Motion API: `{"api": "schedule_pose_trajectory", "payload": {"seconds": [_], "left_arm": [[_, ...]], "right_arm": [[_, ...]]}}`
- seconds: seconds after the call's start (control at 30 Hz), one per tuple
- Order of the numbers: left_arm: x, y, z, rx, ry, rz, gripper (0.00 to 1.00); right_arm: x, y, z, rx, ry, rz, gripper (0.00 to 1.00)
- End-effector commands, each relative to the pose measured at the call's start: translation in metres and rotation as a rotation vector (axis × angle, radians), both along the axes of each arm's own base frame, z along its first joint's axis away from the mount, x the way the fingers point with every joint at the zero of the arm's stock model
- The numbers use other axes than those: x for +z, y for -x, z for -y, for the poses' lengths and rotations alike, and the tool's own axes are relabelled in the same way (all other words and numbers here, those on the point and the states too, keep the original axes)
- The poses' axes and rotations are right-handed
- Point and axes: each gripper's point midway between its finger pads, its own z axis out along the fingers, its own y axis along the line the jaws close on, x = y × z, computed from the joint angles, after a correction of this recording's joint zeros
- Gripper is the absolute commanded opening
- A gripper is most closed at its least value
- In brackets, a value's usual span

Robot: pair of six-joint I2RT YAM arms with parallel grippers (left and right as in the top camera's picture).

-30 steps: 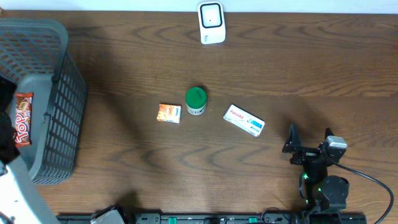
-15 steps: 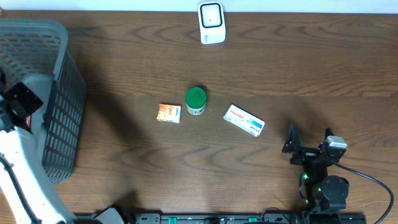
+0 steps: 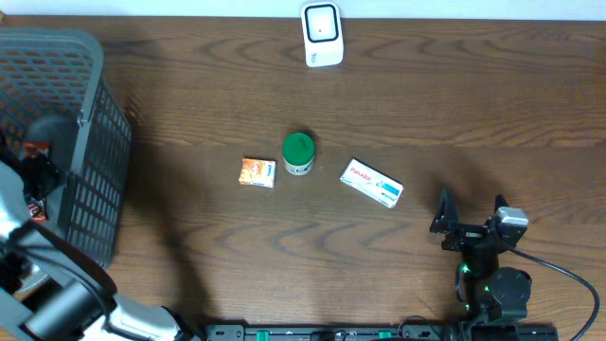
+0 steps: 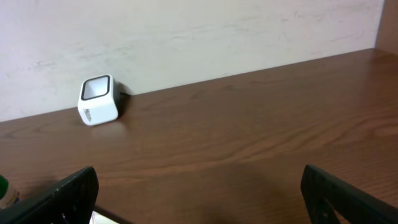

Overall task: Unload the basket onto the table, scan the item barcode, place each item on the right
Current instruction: 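Reach into the basket and grasp the red Tora chocolate bar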

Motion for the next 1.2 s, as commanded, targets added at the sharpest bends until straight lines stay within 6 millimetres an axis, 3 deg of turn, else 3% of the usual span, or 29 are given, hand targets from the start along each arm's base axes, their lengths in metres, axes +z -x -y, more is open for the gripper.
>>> {"api": "schedule_pose_trajectory", "payload": {"seconds": [0.0,0.33,0.5,0.7,0.73,0.87,1.0,1.1,1.17], "left_arm": [[-0.015,-0.004,-0.004,-0.04,0.006,-0.02,0.98],[-0.027,-0.017,-0.025,-0.06,-0.042,0.011,0.98],[-0.053,-0.011,-0.027,-0.042,0.003,-0.016,0.98],[-0.086,-0.017,-0.012,-0.068,0.112,-0.007,0.99],[-0.09,-0.017,-0.01,-0.071,0.126,-0.006,0.95],[-0.095,-0.017,-0.008,-0.056,0.146,-0.005,0.45],[-0.089,-0.019,-0.009,0.042,0.148,0.035,0.14],[-0.075,-0.027,-0.009,0.159,0.167,0.119,0.08],[-0.053,-0.046,-0.003,0.158,0.217,0.233,0.08]], "right_arm": [[0.0,0.0,-0.001,0.003,-0.01,0.0,0.99],[0.0,0.0,-0.001,0.003,-0.01,0.0,0.99],[0.0,0.0,-0.001,0.003,-0.01,0.0,0.99],[0.0,0.0,-0.001,0.003,-0.01,0.0,0.99],[0.0,0.0,-0.001,0.003,-0.01,0.0,0.99],[0.0,0.0,-0.001,0.003,-0.01,0.0,0.99],[0.0,0.0,-0.001,0.003,-0.01,0.0,0.99],[0.0,0.0,-0.001,0.003,-0.01,0.0,0.99],[0.0,0.0,-0.001,0.003,-0.01,0.0,0.99]]}}
